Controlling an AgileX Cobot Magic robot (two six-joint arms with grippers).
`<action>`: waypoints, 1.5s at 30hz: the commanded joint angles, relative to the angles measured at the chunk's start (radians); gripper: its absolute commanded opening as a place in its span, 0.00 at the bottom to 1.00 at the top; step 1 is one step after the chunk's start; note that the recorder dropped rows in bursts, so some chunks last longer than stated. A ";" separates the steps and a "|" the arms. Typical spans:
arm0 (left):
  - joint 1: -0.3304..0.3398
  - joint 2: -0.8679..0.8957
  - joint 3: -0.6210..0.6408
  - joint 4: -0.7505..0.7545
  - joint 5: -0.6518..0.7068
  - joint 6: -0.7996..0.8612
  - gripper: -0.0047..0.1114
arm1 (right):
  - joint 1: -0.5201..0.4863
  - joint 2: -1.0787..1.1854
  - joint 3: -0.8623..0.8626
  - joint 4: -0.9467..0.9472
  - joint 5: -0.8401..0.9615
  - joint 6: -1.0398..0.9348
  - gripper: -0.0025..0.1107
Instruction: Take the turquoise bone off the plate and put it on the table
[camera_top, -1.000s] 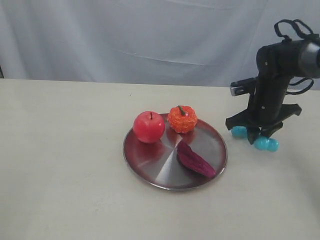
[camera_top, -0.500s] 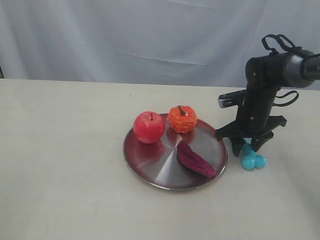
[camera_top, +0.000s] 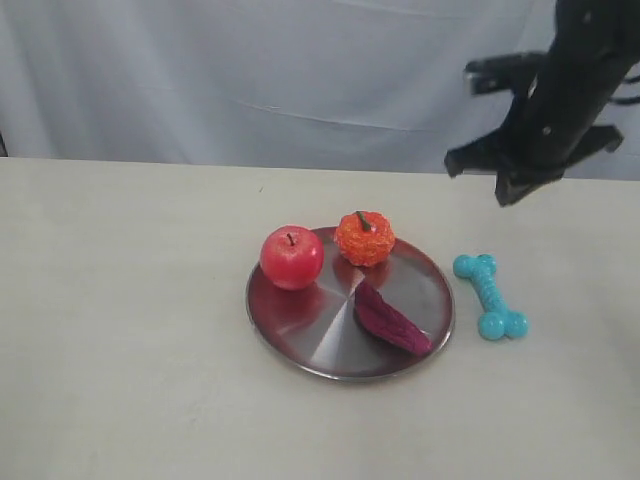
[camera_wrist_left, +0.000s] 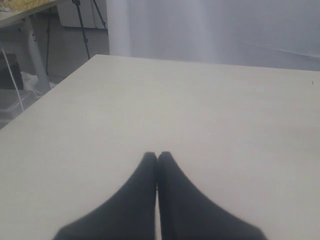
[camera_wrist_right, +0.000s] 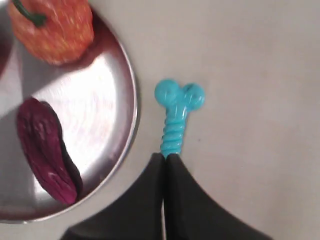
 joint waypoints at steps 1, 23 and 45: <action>0.002 -0.001 0.003 0.001 -0.005 -0.004 0.04 | 0.000 -0.209 0.009 -0.011 -0.071 0.032 0.02; 0.002 -0.001 0.003 0.001 -0.005 -0.004 0.04 | 0.093 -1.257 0.828 -0.446 -0.911 0.466 0.02; 0.002 -0.001 0.003 0.003 -0.005 -0.004 0.04 | 0.093 -1.449 0.990 -0.427 -0.894 0.466 0.02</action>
